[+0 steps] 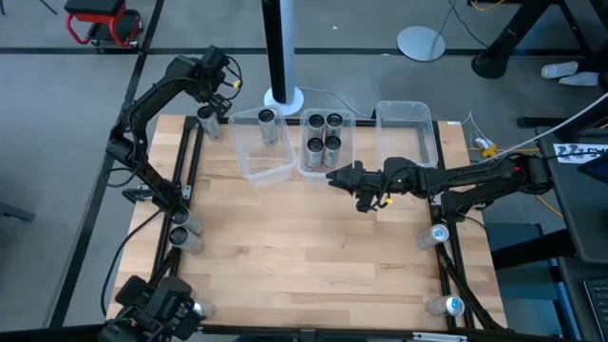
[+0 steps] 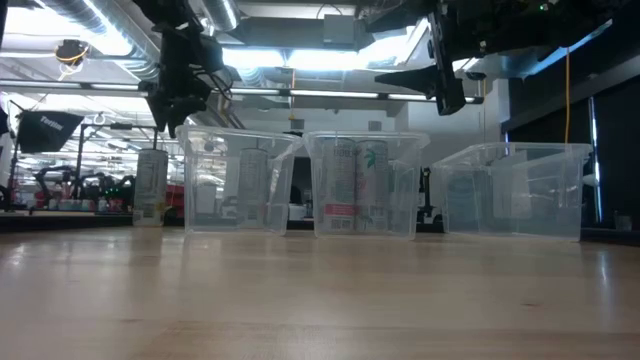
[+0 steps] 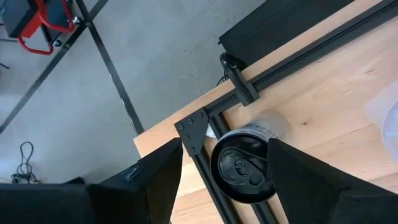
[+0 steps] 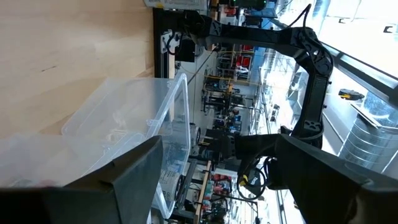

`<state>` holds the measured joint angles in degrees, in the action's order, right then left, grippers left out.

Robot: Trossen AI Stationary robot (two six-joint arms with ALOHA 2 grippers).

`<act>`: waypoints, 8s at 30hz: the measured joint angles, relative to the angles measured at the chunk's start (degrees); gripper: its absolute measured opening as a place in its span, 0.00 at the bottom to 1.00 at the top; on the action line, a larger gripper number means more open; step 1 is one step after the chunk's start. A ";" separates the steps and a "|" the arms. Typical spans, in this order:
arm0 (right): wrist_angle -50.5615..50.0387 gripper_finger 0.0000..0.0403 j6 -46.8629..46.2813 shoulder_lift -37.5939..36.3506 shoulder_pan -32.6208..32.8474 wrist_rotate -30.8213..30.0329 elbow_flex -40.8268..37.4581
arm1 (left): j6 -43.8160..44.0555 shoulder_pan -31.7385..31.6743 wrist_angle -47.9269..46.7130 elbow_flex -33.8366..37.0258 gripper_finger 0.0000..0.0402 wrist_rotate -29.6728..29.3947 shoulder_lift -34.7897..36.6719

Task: Sort soda cans
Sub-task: Put the top white and black starfruit soda can into the left transparent bin

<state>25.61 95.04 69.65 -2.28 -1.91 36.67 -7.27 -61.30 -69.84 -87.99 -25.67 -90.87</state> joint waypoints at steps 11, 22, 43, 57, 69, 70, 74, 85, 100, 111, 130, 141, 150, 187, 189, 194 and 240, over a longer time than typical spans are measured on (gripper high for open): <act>0.00 0.78 0.86 0.00 0.00 0.00 0.00 | -2.58 0.46 2.14 0.02 0.66 -3.02 0.00; -0.44 0.78 0.99 -0.02 0.02 0.00 0.00 | -0.66 1.05 1.80 0.02 0.66 -2.99 0.00; -1.40 0.78 1.30 0.00 0.00 -0.01 0.00 | -0.39 -1.04 5.21 0.04 0.68 -0.38 0.00; -1.40 0.78 1.32 0.00 0.02 -0.01 0.00 | 1.86 -4.90 0.80 0.04 0.99 5.74 0.02; -1.17 0.78 1.33 0.00 0.01 -0.02 0.00 | -0.47 -4.72 2.50 0.15 0.96 5.83 0.09; -1.17 0.78 1.33 0.00 0.00 -0.02 0.00 | 1.04 -4.70 2.93 0.15 0.96 5.84 0.09; -1.23 0.78 1.46 0.00 0.01 -0.02 0.00 | 3.60 -4.70 3.41 0.17 0.95 6.16 0.02; -1.68 0.78 2.68 -0.01 0.01 -0.02 0.00 | -2.01 -4.38 -0.13 1.30 0.95 9.12 -2.41; -1.77 0.78 2.80 -0.02 0.00 -0.02 0.00 | -3.35 -2.59 -2.94 1.31 0.96 3.36 -6.37; -1.70 0.78 2.83 -0.01 0.02 -0.02 0.00 | -3.51 -1.55 -4.63 1.31 0.96 0.26 -8.46; -0.14 0.78 2.84 0.00 0.01 0.00 0.00 | -4.01 -0.75 -4.46 1.33 0.96 -0.31 -8.85; -0.02 0.78 3.46 0.00 0.00 0.02 0.00 | -7.13 1.04 -4.46 1.36 0.96 3.67 -9.00; -0.08 0.78 3.51 0.00 0.02 0.02 0.00 | -8.63 1.73 -6.74 1.20 0.94 -0.62 -13.37; 0.22 0.78 3.46 0.00 0.00 0.02 0.00 | -10.12 4.76 -13.46 1.14 0.65 -4.73 -7.29; 0.24 0.78 3.46 0.00 0.00 0.02 0.00 | -9.78 5.26 -13.97 0.68 0.64 -4.76 -5.17; 0.39 0.78 3.46 0.00 0.02 0.02 0.00 | -9.32 6.63 -14.79 -2.93 0.64 -5.19 -0.36; -22.95 0.78 4.09 -18.78 8.63 -8.09 0.02 | -9.96 22.41 -11.59 -14.91 0.63 13.71 8.63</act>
<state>2.66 99.13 50.87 6.35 -10.01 36.69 -17.23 -38.89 -81.44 -102.89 -11.96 -82.24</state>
